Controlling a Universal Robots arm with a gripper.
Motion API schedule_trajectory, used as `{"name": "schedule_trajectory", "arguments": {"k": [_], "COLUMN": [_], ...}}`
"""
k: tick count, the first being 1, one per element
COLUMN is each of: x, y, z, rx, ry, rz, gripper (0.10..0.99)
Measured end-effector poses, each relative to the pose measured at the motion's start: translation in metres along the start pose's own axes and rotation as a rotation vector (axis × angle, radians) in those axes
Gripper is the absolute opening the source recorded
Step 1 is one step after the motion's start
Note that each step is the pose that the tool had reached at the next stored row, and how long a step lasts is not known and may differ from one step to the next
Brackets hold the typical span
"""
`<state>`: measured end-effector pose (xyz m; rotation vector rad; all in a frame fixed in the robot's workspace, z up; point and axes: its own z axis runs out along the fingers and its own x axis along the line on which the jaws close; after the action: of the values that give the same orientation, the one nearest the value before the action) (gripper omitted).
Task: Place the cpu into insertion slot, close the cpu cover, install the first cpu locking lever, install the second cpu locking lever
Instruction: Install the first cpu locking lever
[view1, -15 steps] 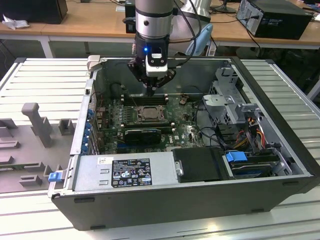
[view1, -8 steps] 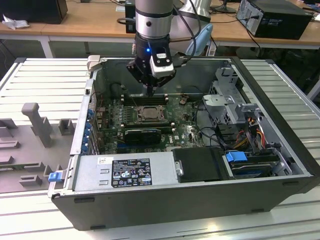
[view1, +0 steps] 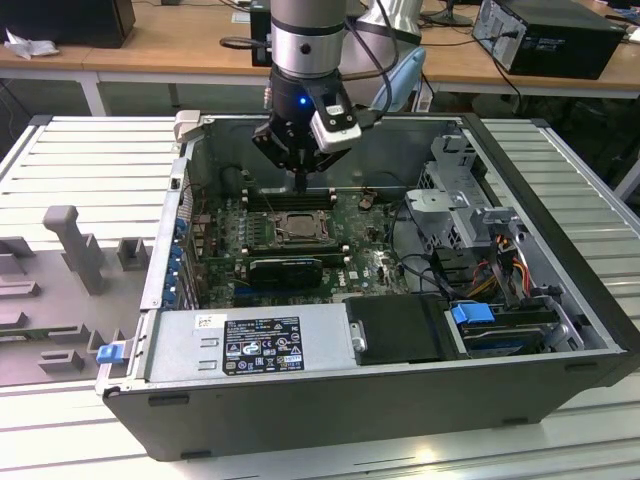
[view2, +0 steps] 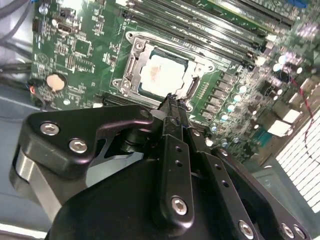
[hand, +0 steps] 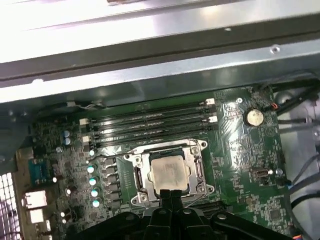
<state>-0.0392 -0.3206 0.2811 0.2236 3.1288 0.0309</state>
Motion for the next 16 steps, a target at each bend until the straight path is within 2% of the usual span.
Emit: {"name": "schedule_trajectory", "arguments": {"k": [14, 16], "x": [0.0001, 0.0095], "y": [0.0000, -0.0014], "z": [0.0009, 0.0011], "rx": [-0.001, -0.002], "ry": [0.0051, 0.0040], "rz": [-0.304, -0.309], "gripper": [0.106, 0.106]}}
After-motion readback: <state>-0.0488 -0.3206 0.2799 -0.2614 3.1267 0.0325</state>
